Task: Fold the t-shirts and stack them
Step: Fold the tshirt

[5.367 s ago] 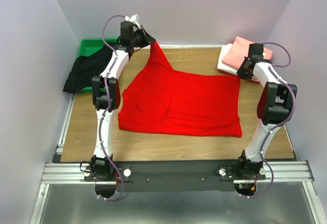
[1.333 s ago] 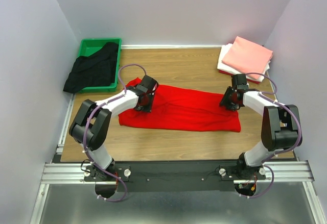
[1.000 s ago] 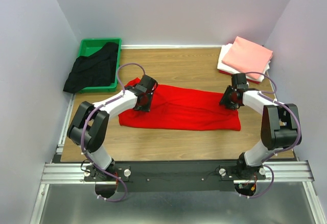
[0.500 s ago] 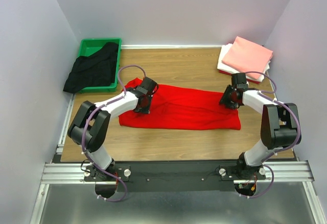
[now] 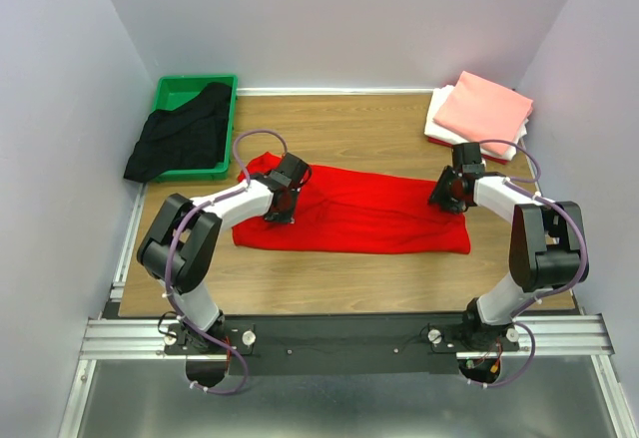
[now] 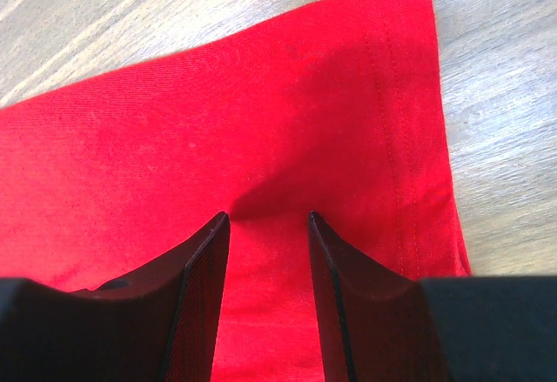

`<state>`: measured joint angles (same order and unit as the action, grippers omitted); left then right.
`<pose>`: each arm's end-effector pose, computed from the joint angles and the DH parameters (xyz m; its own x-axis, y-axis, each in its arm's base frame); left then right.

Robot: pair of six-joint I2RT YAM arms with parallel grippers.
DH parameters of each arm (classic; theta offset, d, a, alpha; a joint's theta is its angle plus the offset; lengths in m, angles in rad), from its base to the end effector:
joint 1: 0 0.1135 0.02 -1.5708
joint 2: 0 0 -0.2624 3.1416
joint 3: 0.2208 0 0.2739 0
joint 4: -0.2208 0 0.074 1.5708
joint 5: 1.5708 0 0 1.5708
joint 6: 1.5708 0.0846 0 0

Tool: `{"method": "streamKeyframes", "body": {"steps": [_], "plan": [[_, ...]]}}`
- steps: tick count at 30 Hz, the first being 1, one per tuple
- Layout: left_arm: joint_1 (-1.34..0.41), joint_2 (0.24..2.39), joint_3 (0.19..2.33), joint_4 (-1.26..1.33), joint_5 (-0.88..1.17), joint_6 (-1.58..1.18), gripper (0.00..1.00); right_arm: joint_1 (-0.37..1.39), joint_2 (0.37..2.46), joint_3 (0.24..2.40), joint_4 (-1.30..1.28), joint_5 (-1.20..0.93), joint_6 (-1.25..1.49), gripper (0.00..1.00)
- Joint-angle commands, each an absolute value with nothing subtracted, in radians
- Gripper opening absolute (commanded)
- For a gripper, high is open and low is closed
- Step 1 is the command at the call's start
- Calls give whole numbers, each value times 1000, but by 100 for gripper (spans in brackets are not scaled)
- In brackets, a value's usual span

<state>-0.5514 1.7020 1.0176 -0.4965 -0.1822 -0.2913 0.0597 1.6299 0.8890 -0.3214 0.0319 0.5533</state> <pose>0.3139 -0.1751 0.1058 -0.8858 0.2132 -0.4122 0.2111 0.9761 0.0514 0.3499 0.0182 0.1008 -0.7650 0.4805 -0.4289 0.4207 0.8770 0.2321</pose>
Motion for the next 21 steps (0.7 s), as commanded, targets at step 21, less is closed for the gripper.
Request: {"method": "streamKeyframes", "body": {"steps": [21], "plan": [[-555, 1592, 1000, -495, 285, -353, 0, 60, 1724, 864, -357, 66, 554, 48]]}}
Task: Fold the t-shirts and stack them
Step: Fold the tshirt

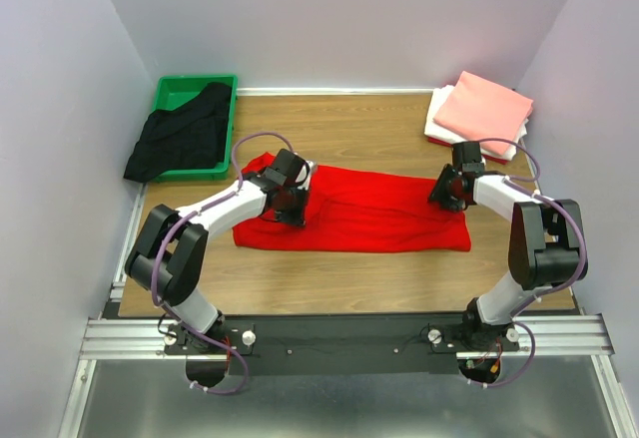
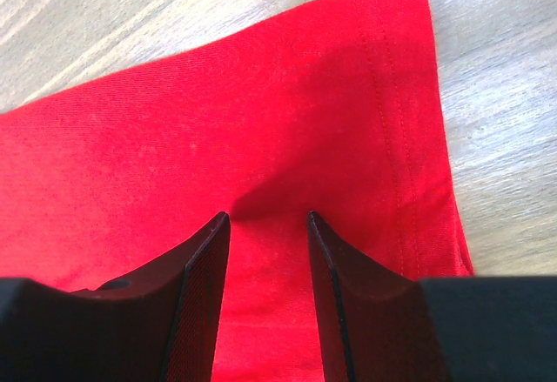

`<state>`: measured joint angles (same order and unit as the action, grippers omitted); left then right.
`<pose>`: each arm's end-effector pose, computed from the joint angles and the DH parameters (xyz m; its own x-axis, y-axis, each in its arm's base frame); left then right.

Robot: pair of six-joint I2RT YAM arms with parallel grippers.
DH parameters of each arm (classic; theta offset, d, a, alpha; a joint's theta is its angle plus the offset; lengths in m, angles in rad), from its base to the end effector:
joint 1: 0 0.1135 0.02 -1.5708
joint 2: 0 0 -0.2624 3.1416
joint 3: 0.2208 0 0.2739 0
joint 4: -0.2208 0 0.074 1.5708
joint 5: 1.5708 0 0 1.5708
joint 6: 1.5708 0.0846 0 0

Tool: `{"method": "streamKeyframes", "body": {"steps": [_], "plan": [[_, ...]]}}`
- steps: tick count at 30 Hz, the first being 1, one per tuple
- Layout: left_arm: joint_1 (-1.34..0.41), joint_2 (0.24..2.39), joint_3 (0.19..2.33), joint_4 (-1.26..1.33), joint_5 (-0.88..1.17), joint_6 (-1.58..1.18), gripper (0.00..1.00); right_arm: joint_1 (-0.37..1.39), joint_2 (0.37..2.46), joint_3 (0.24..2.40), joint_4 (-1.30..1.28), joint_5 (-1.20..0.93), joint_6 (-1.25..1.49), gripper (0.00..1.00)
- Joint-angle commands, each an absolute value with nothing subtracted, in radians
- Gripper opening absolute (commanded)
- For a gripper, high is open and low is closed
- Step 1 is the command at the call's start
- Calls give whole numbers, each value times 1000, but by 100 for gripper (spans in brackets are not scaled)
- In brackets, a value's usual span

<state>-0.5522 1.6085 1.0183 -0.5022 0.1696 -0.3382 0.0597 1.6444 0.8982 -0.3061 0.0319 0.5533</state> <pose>0.2971 -0.1998 0.1371 -0.9065 0.1744 -0.3846 0.2994 0.9077 -0.2941 0.3544 0.0185 0.1001 -0.7607 0.4807 -0.4362 0.4183 0.8769 0.2369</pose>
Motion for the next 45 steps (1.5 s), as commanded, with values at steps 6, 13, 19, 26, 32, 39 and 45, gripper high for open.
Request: {"method": "streamKeyframes", "body": {"steps": [6, 13, 19, 26, 32, 39, 45], "plan": [[-555, 1606, 1002, -508, 344, -348, 0, 60, 1723, 861, -357, 69, 552, 48], [-555, 1629, 986, -520, 348, -339, 0, 60, 1732, 859, -357, 64, 554, 48], [-554, 1618, 1040, -544, 302, -344, 48, 60, 1712, 862, -360, 69, 548, 48], [-514, 1577, 1147, -598, 288, -341, 66, 61, 1614, 908, -410, 66, 512, 49], [-396, 1581, 1108, -514, 262, -359, 69, 60, 1630, 939, -414, 48, 451, 50], [-334, 1678, 1032, -391, 219, -397, 69, 61, 1689, 925, -408, 32, 436, 50], [-316, 1785, 1066, -347, 184, -382, 69, 60, 1658, 859, -460, 12, 459, 50]]}}
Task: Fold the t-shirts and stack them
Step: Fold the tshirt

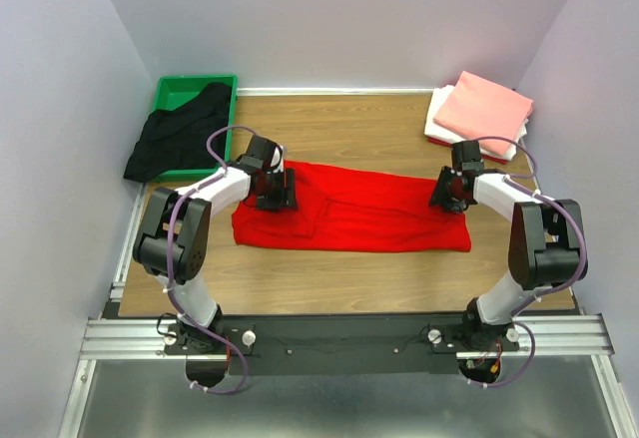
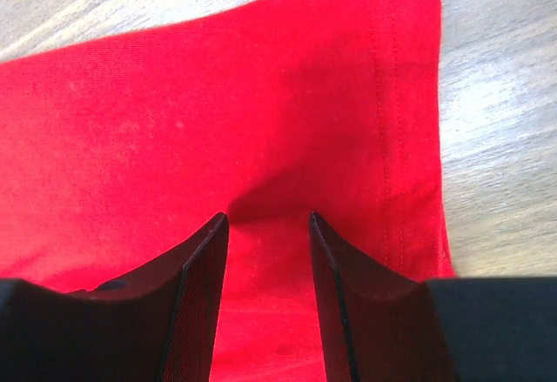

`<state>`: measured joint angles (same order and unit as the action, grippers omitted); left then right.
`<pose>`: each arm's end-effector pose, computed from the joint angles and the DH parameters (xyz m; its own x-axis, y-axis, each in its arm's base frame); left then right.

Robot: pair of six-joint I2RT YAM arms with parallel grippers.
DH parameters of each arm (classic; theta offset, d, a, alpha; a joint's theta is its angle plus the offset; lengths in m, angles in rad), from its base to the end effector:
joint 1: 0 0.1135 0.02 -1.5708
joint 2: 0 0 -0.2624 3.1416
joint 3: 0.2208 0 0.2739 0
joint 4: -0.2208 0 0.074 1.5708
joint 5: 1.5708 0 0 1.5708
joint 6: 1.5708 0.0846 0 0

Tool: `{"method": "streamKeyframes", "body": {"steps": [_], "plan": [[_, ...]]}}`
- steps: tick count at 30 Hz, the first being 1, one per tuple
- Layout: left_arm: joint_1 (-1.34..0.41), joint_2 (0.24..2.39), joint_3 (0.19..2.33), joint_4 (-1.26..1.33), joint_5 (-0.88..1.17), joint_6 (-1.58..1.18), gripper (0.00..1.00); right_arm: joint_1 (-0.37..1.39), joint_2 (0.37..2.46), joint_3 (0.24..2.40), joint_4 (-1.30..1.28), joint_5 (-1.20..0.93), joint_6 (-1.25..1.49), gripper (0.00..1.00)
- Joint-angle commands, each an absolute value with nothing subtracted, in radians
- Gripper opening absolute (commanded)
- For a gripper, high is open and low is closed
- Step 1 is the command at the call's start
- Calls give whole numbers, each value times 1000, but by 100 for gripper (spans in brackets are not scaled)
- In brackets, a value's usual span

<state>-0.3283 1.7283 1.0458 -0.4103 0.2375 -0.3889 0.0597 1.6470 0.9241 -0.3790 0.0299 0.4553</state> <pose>0.3516 -0.1408 0.1119 -0.9354 -0.0707 -0.3464 0.0661 0.9276 -0.3677 0.3512 0.0185 0.1019 -0.8201 0.3913 -0.4176 0.3501 0.9203 0.1748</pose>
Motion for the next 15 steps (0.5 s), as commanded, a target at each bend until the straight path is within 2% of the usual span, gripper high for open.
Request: {"method": "streamKeyframes", "body": {"steps": [1, 9, 15], "plan": [[-308, 1802, 1077, -345, 178, -379, 69, 60, 1654, 851, -474, 14, 465, 50], [-287, 2011, 1297, -368, 161, -341, 69, 74, 1602, 766, -589, -40, 526, 50], [-288, 2203, 1641, -442, 172, -304, 69, 196, 1559, 767, -667, -71, 598, 50]]}}
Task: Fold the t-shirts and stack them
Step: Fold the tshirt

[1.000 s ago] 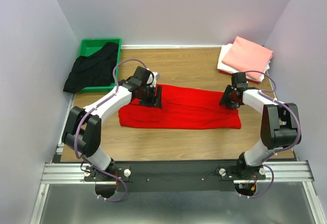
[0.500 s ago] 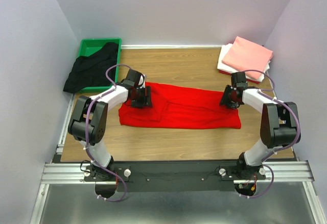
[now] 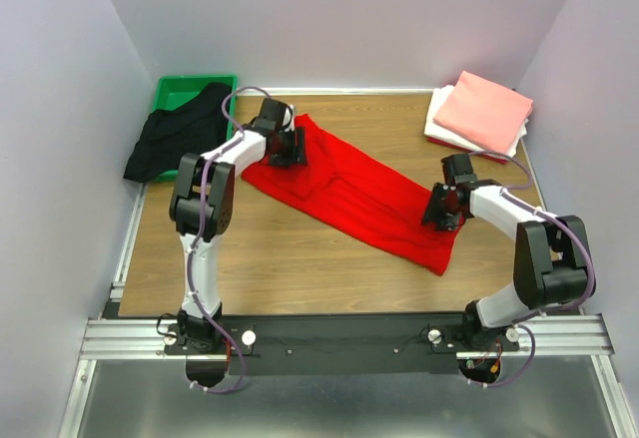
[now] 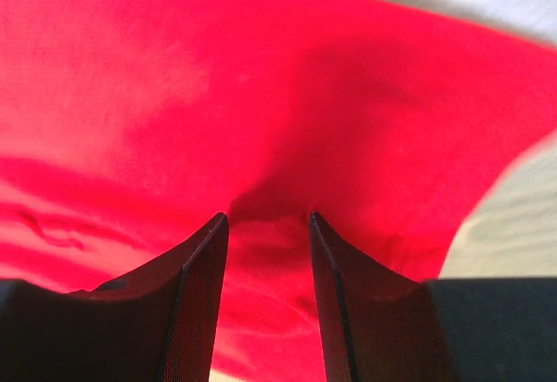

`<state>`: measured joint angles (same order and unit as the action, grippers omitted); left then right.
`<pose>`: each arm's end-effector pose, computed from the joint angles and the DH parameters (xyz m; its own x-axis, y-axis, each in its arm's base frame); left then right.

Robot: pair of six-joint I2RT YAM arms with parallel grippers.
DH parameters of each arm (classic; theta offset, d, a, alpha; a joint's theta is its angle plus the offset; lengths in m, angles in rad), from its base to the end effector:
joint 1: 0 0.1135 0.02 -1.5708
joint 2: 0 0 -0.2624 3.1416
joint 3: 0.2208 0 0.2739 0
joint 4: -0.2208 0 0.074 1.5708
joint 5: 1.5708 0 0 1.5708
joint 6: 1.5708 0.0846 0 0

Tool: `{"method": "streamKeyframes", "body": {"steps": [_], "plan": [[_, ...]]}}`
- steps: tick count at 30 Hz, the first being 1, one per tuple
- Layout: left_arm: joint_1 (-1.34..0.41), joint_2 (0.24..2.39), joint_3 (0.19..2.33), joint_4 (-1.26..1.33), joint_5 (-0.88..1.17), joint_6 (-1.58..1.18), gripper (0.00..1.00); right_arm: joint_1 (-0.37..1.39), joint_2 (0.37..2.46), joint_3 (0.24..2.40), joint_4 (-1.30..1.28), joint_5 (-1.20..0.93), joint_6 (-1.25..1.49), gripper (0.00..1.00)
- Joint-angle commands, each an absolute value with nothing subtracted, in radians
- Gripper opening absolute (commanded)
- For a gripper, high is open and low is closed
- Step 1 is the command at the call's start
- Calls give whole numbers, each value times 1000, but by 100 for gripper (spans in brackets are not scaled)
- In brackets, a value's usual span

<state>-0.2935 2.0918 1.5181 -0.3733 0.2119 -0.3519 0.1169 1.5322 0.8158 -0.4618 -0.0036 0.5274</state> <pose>0.4727 -0.1614 0.1192 -0.8674 -0.0899 -0.4895 0.1081 0.9260 -0.3616 0.3093 0.0366 0.0989 -0.8523 0.4067 -0.3289 0.3599 0.9123 0.1954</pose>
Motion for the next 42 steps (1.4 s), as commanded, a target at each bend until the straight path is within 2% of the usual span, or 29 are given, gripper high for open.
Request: {"method": "streamKeyframes", "body": {"steps": [1, 9, 11, 13, 20, 27, 33, 42], "plan": [[-288, 2219, 1676, -452, 172, -299, 69, 212, 1559, 775, -676, -71, 598, 50], [-287, 2316, 1988, -569, 109, -256, 69, 288, 1537, 853, -777, -54, 609, 50], [-287, 2304, 2008, -590, 95, -259, 69, 299, 1540, 908, -814, -9, 603, 50], [-288, 2260, 1982, -592, 97, -278, 69, 308, 1543, 939, -848, -5, 595, 50], [-290, 2091, 1666, -444, 236, -359, 69, 347, 1548, 937, -870, 20, 583, 50], [-293, 2108, 1511, -344, 319, -367, 69, 388, 1569, 875, -844, 6, 601, 50], [-293, 2198, 1568, -345, 331, -371, 68, 426, 1594, 838, -810, -110, 615, 50], [-296, 2342, 1781, -388, 368, -362, 66, 517, 1631, 896, -808, -301, 606, 50]]}}
